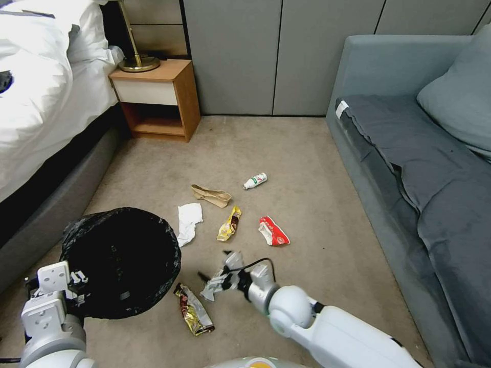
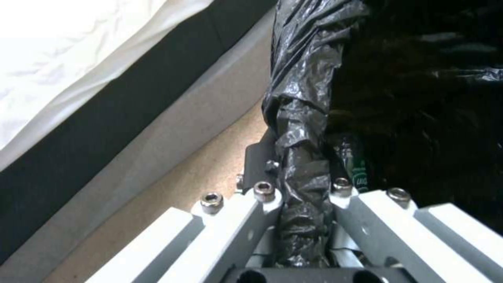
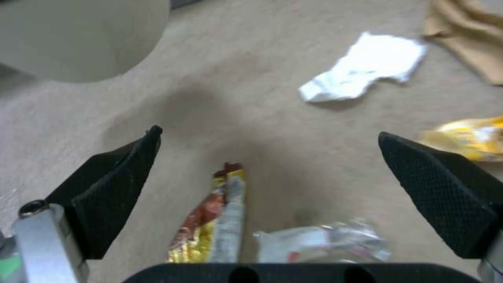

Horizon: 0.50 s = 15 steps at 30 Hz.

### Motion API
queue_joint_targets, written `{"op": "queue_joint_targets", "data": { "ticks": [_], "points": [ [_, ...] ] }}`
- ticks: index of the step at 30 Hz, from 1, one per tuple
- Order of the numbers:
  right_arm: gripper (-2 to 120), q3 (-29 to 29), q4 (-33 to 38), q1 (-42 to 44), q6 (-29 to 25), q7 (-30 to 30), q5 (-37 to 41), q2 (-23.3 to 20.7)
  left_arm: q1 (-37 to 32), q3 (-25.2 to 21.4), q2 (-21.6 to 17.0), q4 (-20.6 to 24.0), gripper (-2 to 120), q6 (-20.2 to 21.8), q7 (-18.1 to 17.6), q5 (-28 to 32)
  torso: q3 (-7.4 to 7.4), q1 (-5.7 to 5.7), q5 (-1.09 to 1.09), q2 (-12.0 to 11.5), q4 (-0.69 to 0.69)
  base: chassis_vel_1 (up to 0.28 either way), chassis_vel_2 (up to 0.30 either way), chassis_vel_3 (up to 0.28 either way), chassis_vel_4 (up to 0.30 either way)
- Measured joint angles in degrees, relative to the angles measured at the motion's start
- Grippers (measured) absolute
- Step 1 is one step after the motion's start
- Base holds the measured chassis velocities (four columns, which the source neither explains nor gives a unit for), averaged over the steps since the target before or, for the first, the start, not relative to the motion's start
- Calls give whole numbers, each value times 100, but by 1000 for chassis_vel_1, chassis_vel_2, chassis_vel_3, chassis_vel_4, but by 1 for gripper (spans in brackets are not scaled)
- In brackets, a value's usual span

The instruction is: Pick up the trash bin, then pick up the garbage from the floor and place it into the trash bin.

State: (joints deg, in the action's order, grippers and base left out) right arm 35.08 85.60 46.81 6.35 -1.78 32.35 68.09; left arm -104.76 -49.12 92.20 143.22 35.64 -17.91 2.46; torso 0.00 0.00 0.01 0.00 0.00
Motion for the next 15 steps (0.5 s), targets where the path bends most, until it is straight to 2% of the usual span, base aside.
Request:
{"op": "queue_joint_targets", "data": {
  "ticks": [6,15],
  "points": [
    [100,297,-580,-192,-86,199,-58,340,24,-40,-23,1,1,0,0,17,0,-1,-2,0,0,0,0,0,0],
    [100,706,-1113,-491,-113,454,-64,529,140,-36,-13,-162,1,0,2,13,0,0,-1,0,0,0,0,0,0]
  ]
}}
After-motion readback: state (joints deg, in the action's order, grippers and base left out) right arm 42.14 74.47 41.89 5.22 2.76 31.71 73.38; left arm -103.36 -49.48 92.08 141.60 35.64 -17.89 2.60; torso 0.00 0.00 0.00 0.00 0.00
